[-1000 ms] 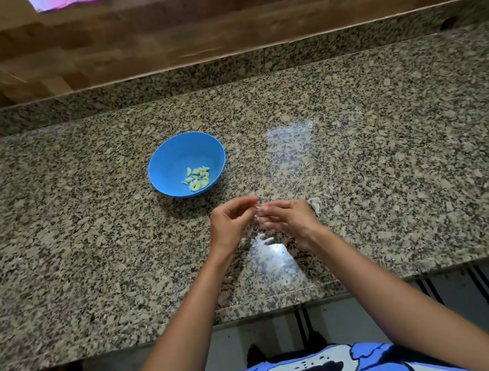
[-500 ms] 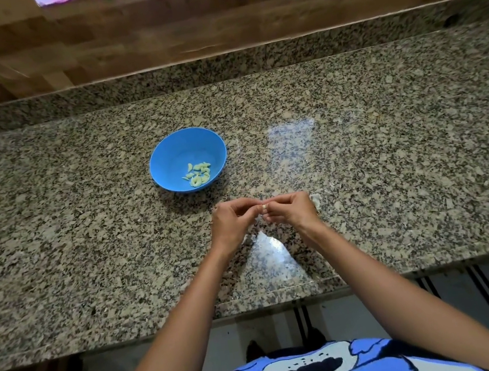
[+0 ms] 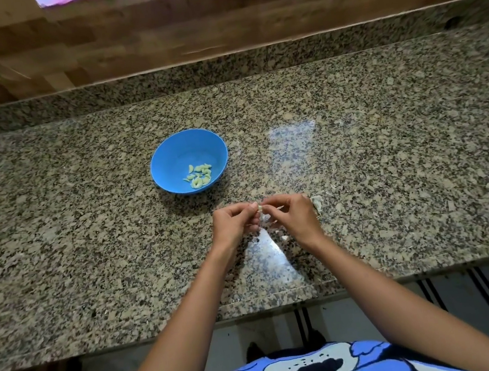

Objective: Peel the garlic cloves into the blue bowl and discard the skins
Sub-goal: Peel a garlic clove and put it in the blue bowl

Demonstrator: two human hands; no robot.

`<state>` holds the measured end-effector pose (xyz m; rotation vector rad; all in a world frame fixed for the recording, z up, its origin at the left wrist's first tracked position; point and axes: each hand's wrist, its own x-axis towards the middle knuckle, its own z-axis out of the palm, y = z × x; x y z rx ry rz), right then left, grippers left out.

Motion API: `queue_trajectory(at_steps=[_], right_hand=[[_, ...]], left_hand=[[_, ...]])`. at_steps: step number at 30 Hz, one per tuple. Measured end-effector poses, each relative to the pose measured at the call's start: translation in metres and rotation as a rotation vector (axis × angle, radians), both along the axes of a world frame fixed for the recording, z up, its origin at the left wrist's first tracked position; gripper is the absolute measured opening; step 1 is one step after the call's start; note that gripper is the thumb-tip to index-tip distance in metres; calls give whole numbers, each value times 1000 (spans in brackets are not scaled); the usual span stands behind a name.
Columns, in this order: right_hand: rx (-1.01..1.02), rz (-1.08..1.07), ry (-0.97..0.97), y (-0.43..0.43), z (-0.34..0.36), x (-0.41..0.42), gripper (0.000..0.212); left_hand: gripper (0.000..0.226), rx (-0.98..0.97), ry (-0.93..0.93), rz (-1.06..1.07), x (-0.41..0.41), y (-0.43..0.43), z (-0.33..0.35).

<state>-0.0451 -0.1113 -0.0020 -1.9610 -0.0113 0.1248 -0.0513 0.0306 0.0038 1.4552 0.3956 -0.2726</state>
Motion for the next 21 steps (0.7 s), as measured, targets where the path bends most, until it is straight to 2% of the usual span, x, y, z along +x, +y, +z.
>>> queue_trajectory(at_steps=[2,6,14,16,19,21], right_hand=[[-108,9,-65,0,0,0,19],[-7,-14,8,0,6,2,17],[-112,41,-56,-2,10,3,15],[-63,33,-29,-2,11,3,13],[148,7,78,-1,12,3,11],[175,16,103,-1,10,4,10]], left_hand=[[14,-42,20,9,0,-1,2],[15,-109,43,9,-1,0,5],[9,62,-50,-69,4,3,6],[10,64,-57,-61,4,3,7],[14,15,-48,-14,4,2,9],[15,19,-47,-12,5,2,9]])
